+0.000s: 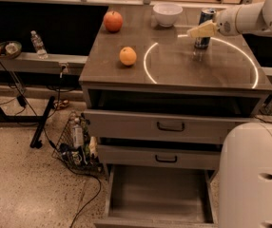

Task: Place redbull can into bottom drawer

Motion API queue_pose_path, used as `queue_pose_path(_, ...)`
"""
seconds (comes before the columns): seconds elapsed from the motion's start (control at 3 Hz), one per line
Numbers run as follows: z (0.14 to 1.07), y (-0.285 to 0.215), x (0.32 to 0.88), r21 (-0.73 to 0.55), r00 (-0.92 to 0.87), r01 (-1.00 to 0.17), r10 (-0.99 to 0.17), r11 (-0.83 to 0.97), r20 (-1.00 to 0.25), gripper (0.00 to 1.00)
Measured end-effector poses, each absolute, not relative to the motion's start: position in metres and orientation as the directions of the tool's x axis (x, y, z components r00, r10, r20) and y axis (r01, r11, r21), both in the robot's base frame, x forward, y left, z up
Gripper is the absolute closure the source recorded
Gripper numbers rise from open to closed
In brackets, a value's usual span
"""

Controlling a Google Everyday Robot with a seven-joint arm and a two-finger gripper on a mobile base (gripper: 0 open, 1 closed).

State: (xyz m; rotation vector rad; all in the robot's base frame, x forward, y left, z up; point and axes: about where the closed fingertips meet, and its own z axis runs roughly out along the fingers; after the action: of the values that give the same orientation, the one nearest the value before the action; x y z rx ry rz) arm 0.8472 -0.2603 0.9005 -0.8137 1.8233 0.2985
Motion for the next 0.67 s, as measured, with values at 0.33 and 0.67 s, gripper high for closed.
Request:
queue_pose_path(0.33,0.904,-0.254,0.848,-0.157,-0.196,-0.663,-0.373,0.732,-0.907,0.56)
queue_pose_path(0.67,0.925,-0.255,0.839,-0.161,-0.163,-0.672,-0.356,0.722,-0.92,0.87)
